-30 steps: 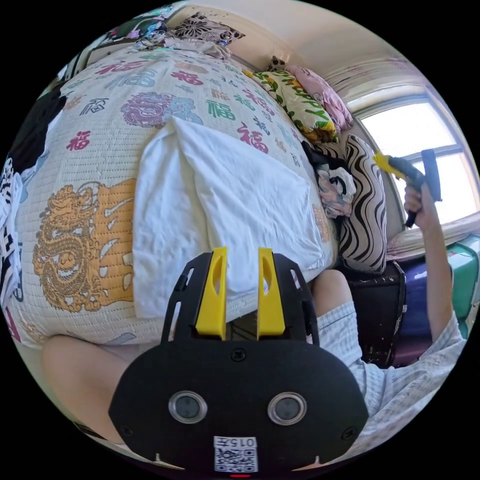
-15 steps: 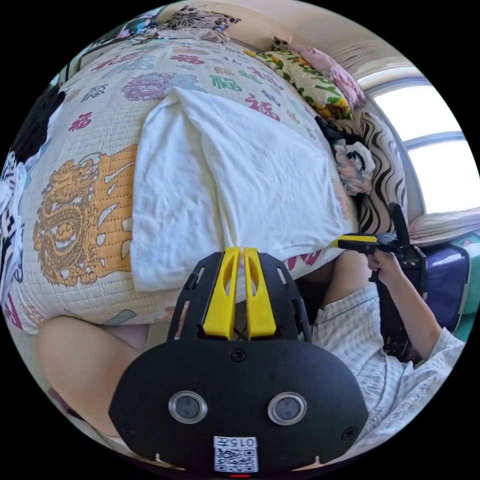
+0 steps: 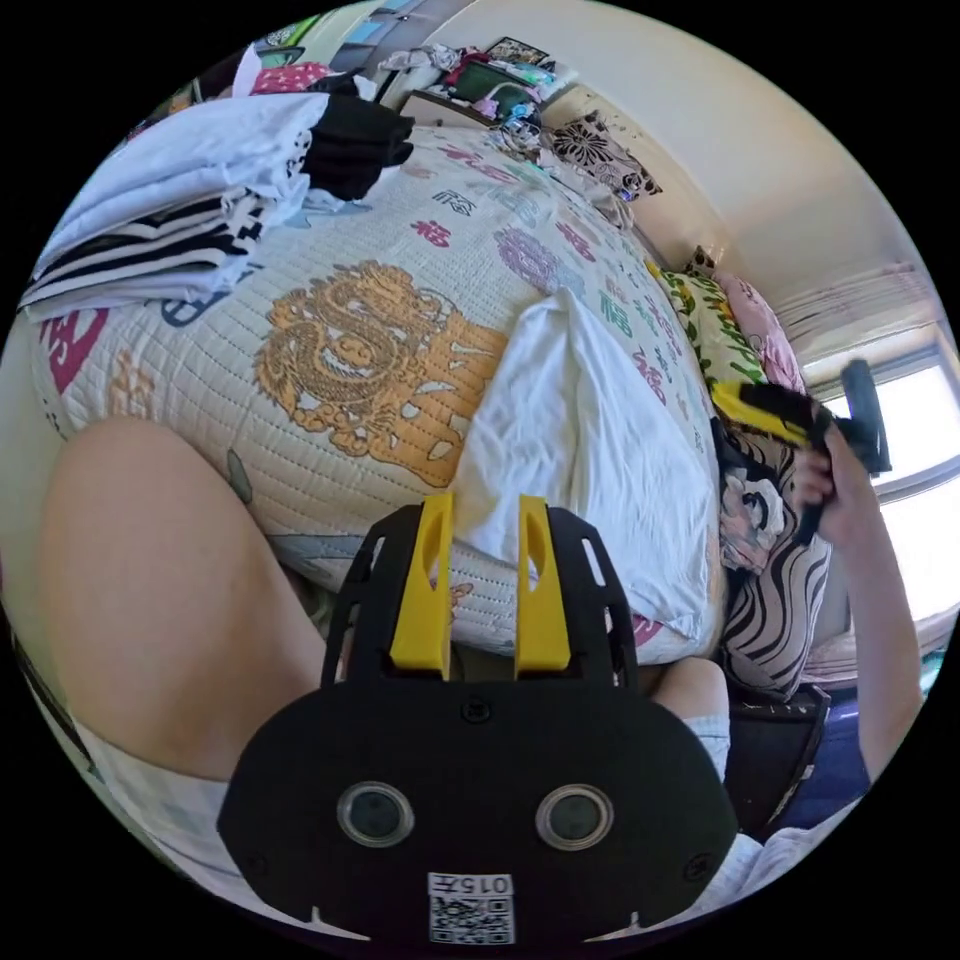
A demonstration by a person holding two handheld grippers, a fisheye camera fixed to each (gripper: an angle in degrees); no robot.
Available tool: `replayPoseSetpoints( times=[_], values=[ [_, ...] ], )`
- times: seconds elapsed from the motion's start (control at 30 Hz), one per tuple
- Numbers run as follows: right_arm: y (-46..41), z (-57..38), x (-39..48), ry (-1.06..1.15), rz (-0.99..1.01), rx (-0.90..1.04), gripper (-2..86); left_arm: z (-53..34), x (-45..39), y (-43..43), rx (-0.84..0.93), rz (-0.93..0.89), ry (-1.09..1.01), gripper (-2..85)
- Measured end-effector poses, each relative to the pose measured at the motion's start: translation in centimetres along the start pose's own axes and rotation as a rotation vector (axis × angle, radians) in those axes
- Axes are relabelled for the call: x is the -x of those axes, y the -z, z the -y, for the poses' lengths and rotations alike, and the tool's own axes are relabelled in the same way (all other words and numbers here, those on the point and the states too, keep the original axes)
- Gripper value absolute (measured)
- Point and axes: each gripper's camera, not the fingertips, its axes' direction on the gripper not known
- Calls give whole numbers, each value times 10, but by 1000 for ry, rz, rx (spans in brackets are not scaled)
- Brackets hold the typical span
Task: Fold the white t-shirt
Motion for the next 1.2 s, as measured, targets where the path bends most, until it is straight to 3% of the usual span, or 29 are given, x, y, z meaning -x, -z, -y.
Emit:
replayPoseSetpoints(
  times=[0.13,0.33,0.53,0.73,1.0,1.07,1.2],
  values=[
    [-51,76,41,26,-58,68,89,1,32,13,9,-141,69,9],
    [-124,151,59,-54,-175,222,92,-1,55,29,11,-228,90,-6],
    [-163,170,63,-51,-370,269,45,-5,68,40,3,-302,105,-8],
    [-174,179,66,41,-429,317,-1,-16,69,48,-19,-345,102,-8],
    [-131,176,65,61,-173,188,-10,-43,87,86,-128,-539,183,-9],
    [-113,173,67,70,-8,134,-10,-53,96,102,-168,-547,196,-9],
    [-91,161,68,141,93,116,-10,-74,86,126,-180,-464,93,-9]
  ],
)
